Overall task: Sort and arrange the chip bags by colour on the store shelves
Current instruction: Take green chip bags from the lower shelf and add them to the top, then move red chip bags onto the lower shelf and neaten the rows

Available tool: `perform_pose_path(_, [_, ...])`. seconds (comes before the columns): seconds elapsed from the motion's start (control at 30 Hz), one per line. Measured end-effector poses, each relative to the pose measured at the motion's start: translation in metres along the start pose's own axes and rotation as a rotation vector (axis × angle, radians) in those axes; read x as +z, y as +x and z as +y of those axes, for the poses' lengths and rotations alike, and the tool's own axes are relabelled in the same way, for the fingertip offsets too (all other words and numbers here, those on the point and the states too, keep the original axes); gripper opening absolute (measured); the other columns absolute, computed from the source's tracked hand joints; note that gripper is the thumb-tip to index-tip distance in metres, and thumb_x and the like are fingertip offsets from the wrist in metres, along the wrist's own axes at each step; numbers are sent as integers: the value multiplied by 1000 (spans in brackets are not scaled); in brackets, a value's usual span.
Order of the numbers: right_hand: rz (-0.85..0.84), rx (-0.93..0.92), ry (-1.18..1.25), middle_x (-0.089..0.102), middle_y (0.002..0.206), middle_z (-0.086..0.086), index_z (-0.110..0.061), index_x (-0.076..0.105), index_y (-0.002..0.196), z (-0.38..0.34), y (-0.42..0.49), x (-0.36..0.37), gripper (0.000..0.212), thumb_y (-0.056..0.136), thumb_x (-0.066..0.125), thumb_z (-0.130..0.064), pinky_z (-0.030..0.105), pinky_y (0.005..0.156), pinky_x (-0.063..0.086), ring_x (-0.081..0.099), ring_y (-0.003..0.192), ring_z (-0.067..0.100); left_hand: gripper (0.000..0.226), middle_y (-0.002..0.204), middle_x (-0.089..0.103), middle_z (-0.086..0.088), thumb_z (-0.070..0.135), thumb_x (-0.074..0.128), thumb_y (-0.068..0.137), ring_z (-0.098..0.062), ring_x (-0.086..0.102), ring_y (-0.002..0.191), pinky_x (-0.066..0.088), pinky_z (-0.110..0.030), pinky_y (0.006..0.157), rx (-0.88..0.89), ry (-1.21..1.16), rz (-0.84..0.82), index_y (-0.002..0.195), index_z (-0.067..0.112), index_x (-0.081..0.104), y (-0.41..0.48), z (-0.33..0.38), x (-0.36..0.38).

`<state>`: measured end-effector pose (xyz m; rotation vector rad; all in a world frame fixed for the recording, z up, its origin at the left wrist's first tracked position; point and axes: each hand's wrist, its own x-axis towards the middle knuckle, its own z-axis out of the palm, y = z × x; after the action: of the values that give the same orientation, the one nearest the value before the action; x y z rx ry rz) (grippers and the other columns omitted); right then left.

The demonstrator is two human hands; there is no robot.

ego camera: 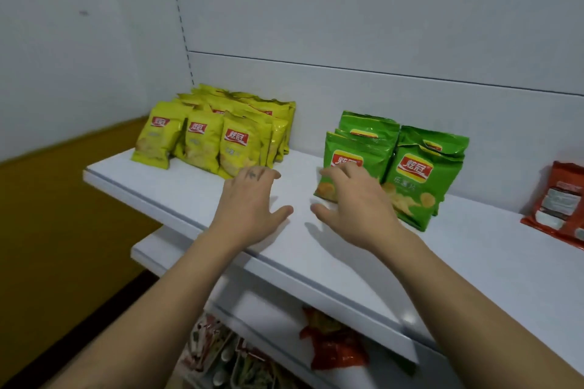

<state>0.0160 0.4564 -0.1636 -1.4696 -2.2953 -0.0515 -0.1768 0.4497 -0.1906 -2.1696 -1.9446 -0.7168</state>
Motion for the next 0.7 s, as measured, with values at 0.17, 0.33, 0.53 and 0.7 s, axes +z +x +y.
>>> perform_pose_path(0.17, [-50,-176,87,44,137,1,-24,44,138,-65,5,27,59,86,59,-48,36,101,36,41,126,22,58,136,48,3,54,61,83,-20,34,131,34,-41,99,-151,20,19,131,25,47,-53,-52,-29])
perform_pose_path(0.33, [-103,-373,173,49,131,0,-22,50,133,-127,-13,56,51,86,62,-41,32,97,39,45,122,20,55,135,47,4,55,59,85,-19,33,130,33,-40,100,-300,15,44,131,27,47,-114,-100,-41])
perform_pose_path(0.53, [-253,-412,183,44,134,-7,-25,45,136,-169,-61,90,50,91,57,-43,25,95,41,45,121,10,52,134,46,6,53,57,87,-17,32,129,31,-38,101,-353,-101,-15,131,28,44,-167,-138,-28])
perform_pose_path(0.7, [-414,-262,39,37,141,-6,-25,35,144,-178,-84,138,61,91,54,-48,24,98,40,41,127,12,54,136,48,3,50,59,88,-21,34,130,33,-41,99,-336,-189,-94,132,22,46,-195,-165,-5])
